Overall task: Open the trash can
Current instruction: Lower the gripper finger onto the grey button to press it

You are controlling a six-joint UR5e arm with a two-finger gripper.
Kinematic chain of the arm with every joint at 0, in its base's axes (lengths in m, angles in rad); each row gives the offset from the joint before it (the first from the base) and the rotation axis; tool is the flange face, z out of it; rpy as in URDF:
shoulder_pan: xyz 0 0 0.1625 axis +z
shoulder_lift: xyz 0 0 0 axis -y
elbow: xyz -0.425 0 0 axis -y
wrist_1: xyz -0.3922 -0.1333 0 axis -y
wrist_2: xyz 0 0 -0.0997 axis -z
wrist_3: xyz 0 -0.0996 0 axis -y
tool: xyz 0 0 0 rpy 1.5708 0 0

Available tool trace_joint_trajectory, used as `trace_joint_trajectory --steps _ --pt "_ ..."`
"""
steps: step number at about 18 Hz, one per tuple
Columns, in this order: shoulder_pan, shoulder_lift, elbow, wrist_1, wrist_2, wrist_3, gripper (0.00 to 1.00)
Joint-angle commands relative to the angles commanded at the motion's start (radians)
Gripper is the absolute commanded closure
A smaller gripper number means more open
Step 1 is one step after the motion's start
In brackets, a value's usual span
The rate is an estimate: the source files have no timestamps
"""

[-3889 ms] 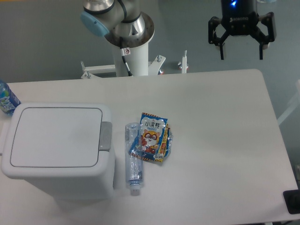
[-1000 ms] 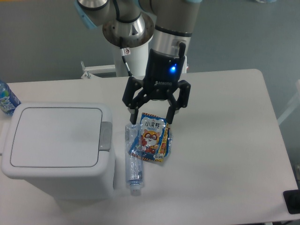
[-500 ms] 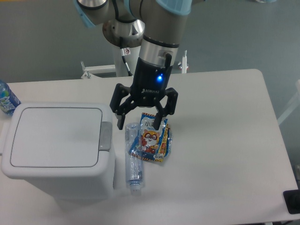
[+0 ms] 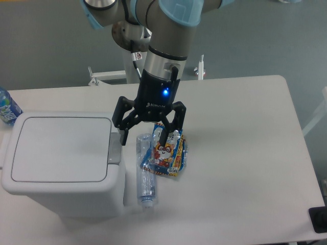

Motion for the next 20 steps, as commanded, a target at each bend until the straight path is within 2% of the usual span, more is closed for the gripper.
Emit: trace_joint_trajectory --steps 20 --pt "-0.006 -0.018 -0.008 0.005 0.002 0.003 0.0"
